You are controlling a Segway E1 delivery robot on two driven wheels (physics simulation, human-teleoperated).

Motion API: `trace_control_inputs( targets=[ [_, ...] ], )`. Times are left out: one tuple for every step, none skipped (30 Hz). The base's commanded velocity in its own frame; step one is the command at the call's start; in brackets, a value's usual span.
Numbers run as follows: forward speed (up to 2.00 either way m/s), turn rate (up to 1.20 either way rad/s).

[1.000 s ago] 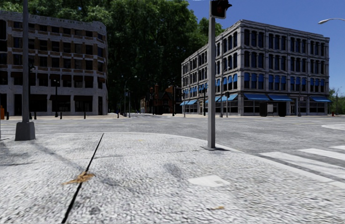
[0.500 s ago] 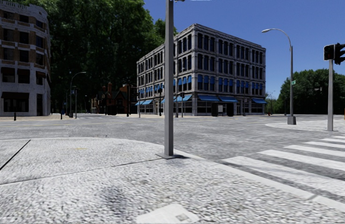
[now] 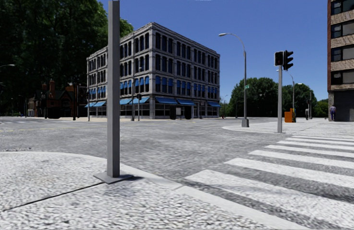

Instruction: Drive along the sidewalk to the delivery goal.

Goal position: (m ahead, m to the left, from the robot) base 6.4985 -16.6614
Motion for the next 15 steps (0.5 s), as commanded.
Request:
trace_control_inputs(
  targets=[
    [1.53,-0.67],
    [1.53,-0.67],
    [1.53,-0.67],
    [1.53,-0.70],
    [1.53,-0.74],
    [1.53,-0.76],
    [1.53,-0.76],
    [1.53,-0.76],
    [1.53,-0.76],
    [1.53,-0.77],
    [1.53,-0.77],
    [1.53,-0.77],
    [1.53,-0.77],
    [1.53,-0.77],
    [1.53,-0.77]
  ],
)
